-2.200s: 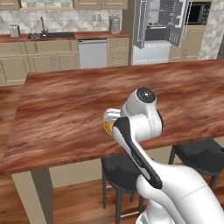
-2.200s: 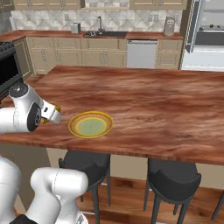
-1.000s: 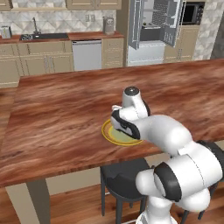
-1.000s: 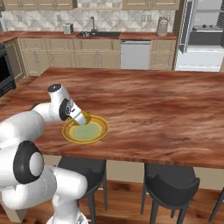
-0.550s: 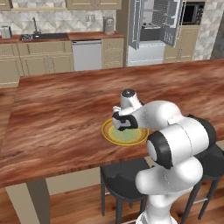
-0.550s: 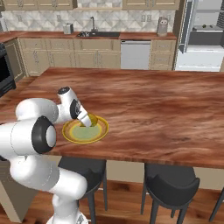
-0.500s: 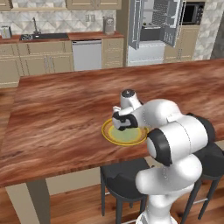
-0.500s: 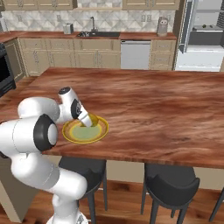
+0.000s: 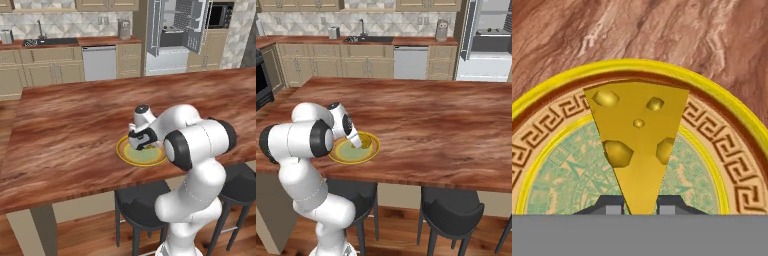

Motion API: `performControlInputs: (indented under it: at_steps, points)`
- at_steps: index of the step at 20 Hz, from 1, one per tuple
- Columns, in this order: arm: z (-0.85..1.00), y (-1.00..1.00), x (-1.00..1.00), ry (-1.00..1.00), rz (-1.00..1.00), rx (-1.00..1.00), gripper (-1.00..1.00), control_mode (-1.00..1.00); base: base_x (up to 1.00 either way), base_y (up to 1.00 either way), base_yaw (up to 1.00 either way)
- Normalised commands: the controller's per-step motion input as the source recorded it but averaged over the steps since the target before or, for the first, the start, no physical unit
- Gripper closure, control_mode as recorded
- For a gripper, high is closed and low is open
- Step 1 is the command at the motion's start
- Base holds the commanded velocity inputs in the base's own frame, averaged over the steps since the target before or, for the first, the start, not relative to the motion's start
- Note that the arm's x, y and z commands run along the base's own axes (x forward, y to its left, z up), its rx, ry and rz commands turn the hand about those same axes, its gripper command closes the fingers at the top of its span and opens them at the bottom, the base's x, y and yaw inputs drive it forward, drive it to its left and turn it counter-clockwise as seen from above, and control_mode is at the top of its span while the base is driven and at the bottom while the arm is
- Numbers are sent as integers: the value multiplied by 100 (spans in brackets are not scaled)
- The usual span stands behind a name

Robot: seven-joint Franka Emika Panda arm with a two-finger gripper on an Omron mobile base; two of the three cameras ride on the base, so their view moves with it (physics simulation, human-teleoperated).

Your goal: Take the cheese, fish, and avocado from the fridge and place them on the plate on the dining counter to create an appetizer plate.

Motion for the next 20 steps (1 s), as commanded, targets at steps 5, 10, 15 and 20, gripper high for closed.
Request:
performControlInputs:
  at_steps: [5, 10, 15, 20]
  points:
    - [-21, -5, 18, 0, -11, 0, 100, -100, 0, 0, 0]
    - [-22, -9, 24, 0, -11, 0, 100, -100, 0, 0, 0]
    - [-19, -3, 16, 0, -10, 0, -100, -100, 0, 0, 0]
    - [-2, 0, 0, 0, -8, 0, -100, -100, 0, 0, 0]
